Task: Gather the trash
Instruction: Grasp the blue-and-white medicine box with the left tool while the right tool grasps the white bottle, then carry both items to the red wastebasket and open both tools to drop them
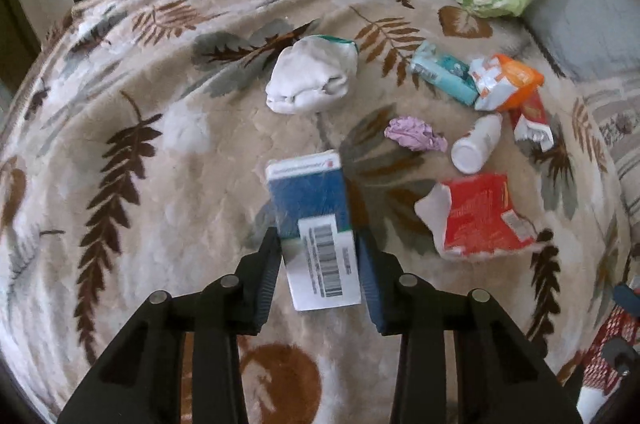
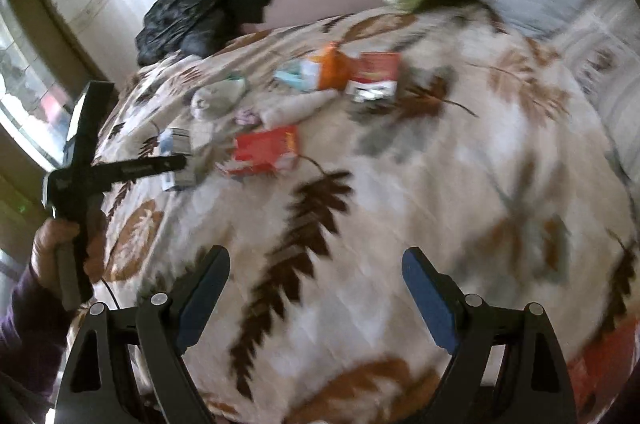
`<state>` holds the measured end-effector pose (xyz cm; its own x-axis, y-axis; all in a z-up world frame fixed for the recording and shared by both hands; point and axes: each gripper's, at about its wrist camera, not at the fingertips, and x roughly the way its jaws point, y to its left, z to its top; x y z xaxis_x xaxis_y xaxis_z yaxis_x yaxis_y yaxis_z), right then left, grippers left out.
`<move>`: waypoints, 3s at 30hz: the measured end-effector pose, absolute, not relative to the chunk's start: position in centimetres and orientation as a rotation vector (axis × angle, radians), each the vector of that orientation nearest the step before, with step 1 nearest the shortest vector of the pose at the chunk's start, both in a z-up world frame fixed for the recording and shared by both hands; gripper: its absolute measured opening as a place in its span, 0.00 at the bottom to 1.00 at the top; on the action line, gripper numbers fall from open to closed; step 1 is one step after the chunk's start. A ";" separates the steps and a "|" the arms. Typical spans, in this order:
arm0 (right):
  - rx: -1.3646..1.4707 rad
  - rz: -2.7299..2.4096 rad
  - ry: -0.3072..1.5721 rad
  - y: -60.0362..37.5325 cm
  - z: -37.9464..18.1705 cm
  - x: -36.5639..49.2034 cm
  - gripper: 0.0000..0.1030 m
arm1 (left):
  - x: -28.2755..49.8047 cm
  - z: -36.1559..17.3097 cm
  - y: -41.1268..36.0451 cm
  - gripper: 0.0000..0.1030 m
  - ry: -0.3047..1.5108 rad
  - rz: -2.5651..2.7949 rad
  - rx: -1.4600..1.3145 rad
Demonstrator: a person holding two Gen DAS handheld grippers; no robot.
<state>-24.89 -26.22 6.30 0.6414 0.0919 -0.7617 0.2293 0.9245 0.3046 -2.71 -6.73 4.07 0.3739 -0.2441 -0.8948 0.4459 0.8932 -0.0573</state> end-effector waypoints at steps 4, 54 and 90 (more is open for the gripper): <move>0.373 -0.040 0.880 -25.6 6.1 -20.1 0.88 | -1.1 2.5 -7.0 0.36 1.128 -0.437 0.176; 0.590 -0.196 0.794 -29.4 7.3 -29.0 0.32 | -18.4 12.0 -9.1 0.32 0.899 -0.593 0.262; 0.651 -0.488 0.687 -36.5 8.4 -44.9 0.32 | -30.6 12.5 -21.2 0.32 0.753 -0.832 0.548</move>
<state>-44.91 -36.52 8.40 0.6774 -0.1973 -0.7087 0.6039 0.6992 0.3826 -30.55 -21.19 12.55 0.4482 -0.4509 -0.7719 0.8128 0.5650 0.1419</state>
